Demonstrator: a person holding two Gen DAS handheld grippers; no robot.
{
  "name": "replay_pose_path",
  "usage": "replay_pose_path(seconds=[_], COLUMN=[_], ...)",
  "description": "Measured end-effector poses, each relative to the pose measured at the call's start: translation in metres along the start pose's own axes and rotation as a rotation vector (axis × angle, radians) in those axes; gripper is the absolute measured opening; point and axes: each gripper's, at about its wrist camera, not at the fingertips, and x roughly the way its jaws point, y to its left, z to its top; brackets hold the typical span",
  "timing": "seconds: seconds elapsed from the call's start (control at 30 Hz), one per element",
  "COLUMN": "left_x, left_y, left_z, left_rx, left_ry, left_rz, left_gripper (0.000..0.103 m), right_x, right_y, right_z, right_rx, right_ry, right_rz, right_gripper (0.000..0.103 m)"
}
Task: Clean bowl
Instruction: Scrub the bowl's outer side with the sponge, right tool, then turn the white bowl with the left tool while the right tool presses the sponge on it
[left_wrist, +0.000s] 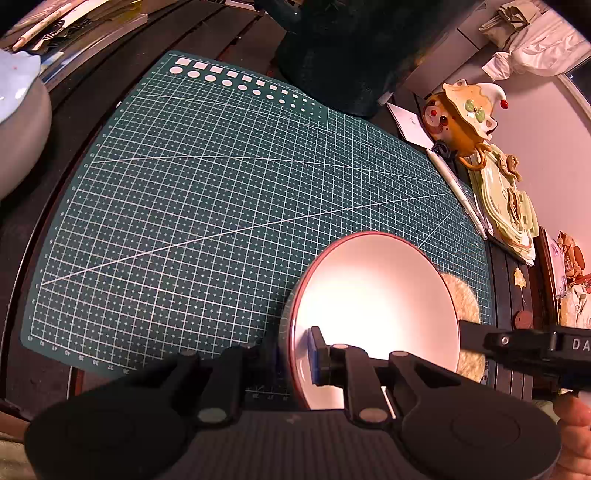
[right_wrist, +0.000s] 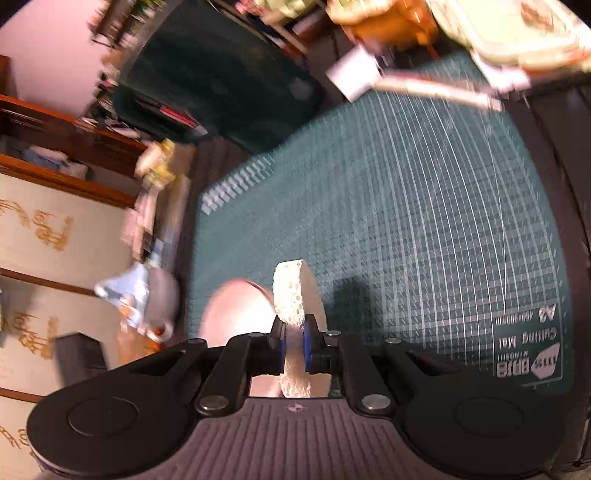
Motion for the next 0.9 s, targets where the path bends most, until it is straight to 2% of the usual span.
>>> replay_pose_path(seconds=[0.07,0.23,0.27,0.37,0.47,0.63,0.9], left_x=[0.0,0.0,0.0,0.0,0.0,0.0,-0.002], left_y=[0.0,-0.001,-0.001,-0.001,-0.001,-0.003,-0.009], left_z=[0.0,-0.001,0.0,0.001,0.002,0.004,0.008], left_rx=[0.0,-0.001,-0.001,-0.001,-0.001,0.024,0.081], left_ry=[0.0,-0.001,-0.001,0.001,0.001,-0.002,-0.096], left_rz=[0.0,0.001,0.001,0.0,-0.001,0.008,0.044], left_gripper=[0.015,0.015,0.015,0.015,0.015,0.015,0.016], right_x=[-0.004,-0.033,-0.033,-0.007,0.005,-0.019,-0.018], right_y=[0.001,0.01,0.009,0.004,0.001,0.012,0.014], right_z=[0.0,-0.001,0.0,0.0,-0.002,-0.002,-0.01], right_rx=[-0.002,-0.039,-0.037,-0.025,-0.021,-0.059,-0.073], right_ry=[-0.008,-0.094,-0.096,-0.025,0.014,-0.057,-0.049], right_rz=[0.008,0.061,0.059,-0.009,-0.028,0.018,0.022], right_gripper=[0.009,0.009,0.009,0.009,0.009,0.009,0.009])
